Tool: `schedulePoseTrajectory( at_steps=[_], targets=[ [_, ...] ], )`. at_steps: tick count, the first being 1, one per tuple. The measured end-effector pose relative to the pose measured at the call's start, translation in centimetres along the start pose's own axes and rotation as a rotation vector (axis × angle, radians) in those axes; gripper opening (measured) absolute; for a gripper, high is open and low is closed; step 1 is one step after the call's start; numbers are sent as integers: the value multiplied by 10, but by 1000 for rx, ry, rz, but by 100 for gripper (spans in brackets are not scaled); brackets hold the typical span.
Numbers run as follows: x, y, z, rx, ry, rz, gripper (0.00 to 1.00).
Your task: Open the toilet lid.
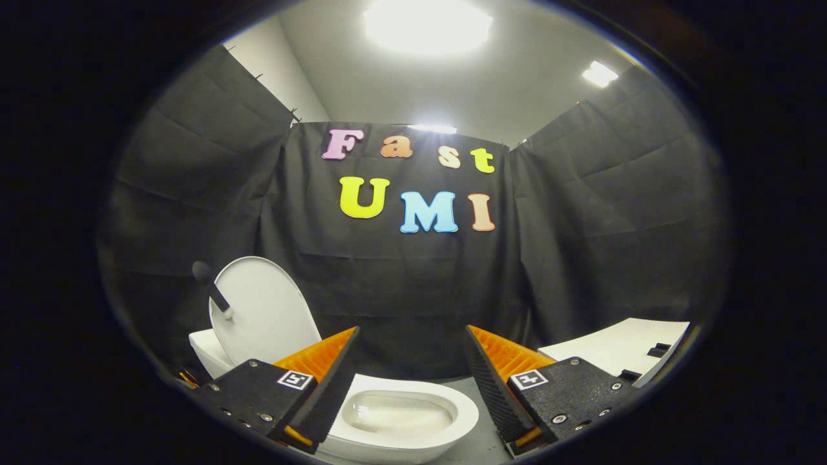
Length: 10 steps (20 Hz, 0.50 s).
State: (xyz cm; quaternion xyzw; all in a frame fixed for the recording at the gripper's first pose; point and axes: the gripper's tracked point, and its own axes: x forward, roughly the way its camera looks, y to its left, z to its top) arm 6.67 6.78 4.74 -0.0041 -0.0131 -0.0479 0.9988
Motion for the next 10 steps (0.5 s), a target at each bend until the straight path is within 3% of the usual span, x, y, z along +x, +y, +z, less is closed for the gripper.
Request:
schedulePoseTrajectory(
  at_steps=[10],
  targets=[
    [-4, 10, -35, -48, 60, 24, 95]
  ],
)
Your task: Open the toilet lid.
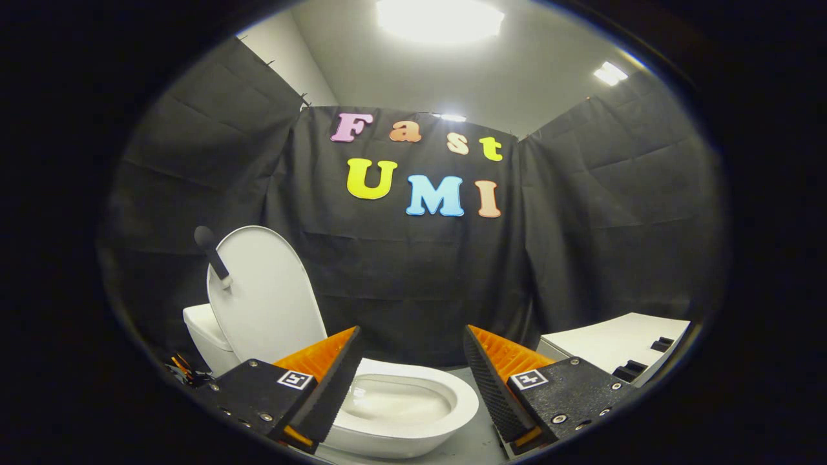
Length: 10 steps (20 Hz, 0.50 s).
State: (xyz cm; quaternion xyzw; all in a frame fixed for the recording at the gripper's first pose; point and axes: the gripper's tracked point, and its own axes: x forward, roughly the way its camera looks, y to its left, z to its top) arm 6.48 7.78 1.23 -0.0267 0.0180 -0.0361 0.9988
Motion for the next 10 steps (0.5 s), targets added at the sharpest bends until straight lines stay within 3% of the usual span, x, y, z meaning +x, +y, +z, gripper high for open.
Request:
schedulePoseTrajectory(
  at_steps=[10],
  targets=[
    [-4, -9, -2, 18, -1, -35, 95]
  ],
)
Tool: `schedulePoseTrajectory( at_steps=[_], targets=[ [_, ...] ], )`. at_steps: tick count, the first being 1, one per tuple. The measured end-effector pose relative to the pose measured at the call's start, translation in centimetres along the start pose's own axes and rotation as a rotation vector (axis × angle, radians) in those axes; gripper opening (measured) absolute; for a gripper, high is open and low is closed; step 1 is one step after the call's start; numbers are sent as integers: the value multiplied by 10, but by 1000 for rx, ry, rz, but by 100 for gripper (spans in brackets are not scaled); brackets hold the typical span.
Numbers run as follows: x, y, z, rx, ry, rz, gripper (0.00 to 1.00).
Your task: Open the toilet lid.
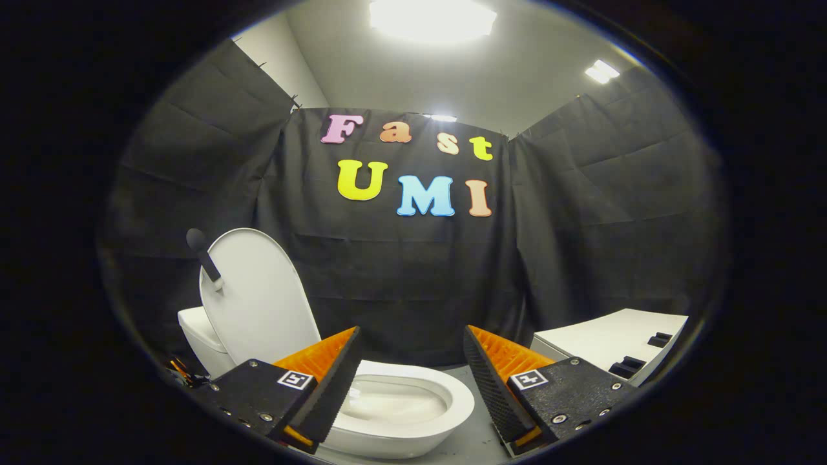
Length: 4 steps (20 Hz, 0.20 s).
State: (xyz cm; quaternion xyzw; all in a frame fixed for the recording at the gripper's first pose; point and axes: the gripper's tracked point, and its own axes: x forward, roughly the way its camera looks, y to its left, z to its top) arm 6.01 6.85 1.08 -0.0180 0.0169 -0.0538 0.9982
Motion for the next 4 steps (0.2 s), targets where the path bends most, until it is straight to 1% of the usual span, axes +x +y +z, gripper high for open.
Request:
schedulePoseTrajectory(
  at_steps=[4],
  targets=[
    [1, 1, -2, -1, 6, -1, 95]
  ],
)
